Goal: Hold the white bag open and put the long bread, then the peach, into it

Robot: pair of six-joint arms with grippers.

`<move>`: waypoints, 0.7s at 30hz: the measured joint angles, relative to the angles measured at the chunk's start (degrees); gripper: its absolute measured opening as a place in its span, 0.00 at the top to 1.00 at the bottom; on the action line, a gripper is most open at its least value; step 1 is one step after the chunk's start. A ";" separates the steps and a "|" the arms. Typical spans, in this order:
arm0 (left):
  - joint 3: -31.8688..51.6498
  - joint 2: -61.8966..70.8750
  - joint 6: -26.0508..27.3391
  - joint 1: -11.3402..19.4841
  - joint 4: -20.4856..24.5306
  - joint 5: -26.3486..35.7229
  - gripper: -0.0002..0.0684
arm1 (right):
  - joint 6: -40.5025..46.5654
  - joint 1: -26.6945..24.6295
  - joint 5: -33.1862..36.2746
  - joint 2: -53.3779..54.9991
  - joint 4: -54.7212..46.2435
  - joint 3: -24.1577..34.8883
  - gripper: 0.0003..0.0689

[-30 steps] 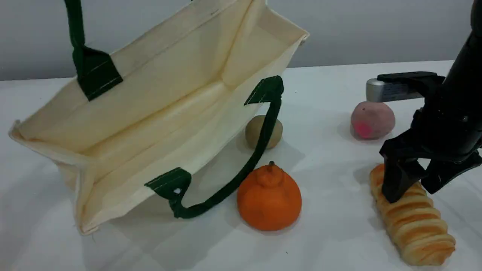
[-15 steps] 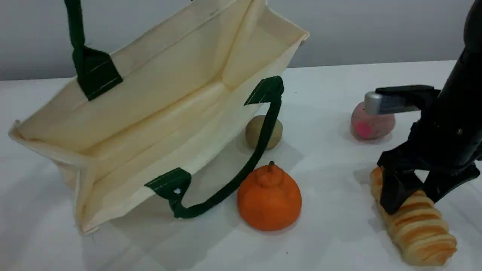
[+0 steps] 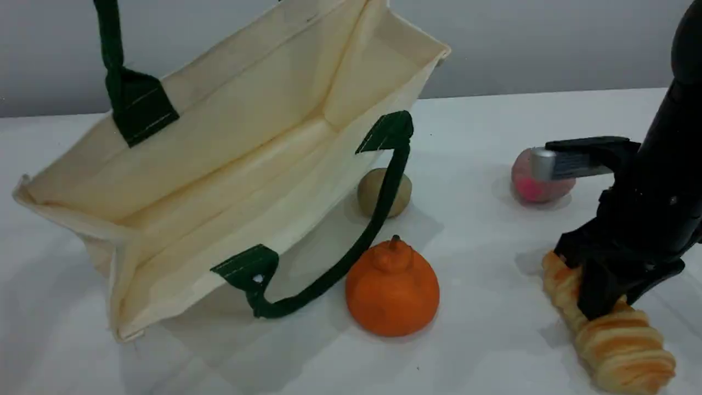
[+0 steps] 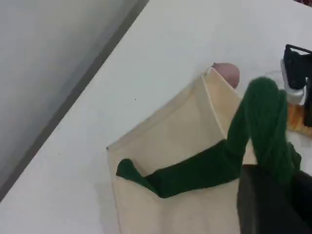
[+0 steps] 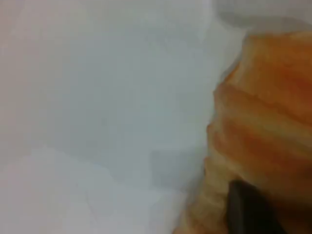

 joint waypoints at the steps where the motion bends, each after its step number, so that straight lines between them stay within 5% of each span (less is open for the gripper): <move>1: 0.00 0.00 0.00 0.00 0.00 0.00 0.86 | 0.59 0.00 0.74 -0.15 -0.08 -0.19 0.79; 11: 0.00 0.00 0.12 0.00 0.00 0.00 0.86 | 7.00 -0.07 15.38 -6.21 -0.35 -7.49 0.82; 21: 0.00 0.00 1.09 0.00 0.00 0.00 0.86 | 10.54 -0.07 23.82 -20.26 2.03 -7.91 0.83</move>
